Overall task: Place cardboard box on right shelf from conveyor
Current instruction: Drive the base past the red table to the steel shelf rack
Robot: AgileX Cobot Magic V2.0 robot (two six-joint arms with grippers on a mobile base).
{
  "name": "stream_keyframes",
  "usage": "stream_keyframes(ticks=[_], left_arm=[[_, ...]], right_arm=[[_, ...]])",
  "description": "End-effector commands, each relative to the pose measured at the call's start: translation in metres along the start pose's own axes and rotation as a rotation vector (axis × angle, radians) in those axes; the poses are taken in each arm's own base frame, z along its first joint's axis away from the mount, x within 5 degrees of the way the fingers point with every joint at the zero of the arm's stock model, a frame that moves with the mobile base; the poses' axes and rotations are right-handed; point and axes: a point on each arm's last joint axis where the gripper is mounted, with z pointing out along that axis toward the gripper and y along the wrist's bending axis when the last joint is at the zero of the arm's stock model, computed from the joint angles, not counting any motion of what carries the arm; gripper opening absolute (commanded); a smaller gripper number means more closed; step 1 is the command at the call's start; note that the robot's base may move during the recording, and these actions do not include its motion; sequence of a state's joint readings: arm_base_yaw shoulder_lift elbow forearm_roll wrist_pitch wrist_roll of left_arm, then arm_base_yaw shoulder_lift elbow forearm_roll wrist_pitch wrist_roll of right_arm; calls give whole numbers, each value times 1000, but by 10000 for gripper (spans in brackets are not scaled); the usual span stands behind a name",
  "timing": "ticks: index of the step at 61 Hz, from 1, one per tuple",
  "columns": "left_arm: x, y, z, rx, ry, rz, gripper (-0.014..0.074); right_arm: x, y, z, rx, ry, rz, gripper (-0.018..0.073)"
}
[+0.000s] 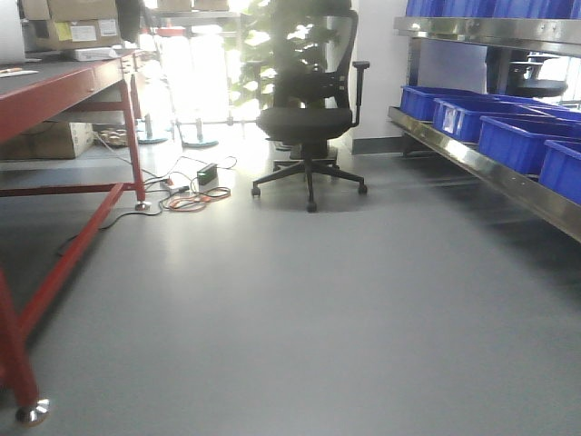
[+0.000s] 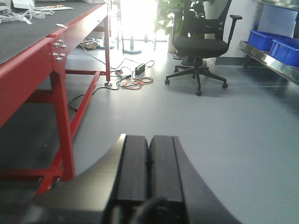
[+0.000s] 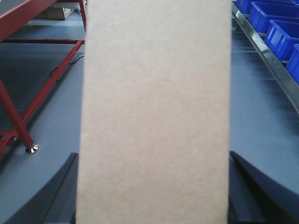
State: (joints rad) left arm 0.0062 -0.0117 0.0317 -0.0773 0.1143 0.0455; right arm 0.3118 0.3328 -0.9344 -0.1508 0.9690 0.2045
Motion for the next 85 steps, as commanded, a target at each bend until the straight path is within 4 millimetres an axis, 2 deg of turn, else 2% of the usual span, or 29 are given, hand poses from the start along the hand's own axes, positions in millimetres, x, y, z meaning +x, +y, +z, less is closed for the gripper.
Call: stream_keyframes(ticks=[1, 85], left_arm=[[-5, 0, -1, -4, -92, -5, -116], [-5, 0, -1, -4, -92, -5, -116]], right_arm=[[-15, 1, -1, -2, -106, -17, 256], [-16, 1, -1, -2, -105, -17, 256]])
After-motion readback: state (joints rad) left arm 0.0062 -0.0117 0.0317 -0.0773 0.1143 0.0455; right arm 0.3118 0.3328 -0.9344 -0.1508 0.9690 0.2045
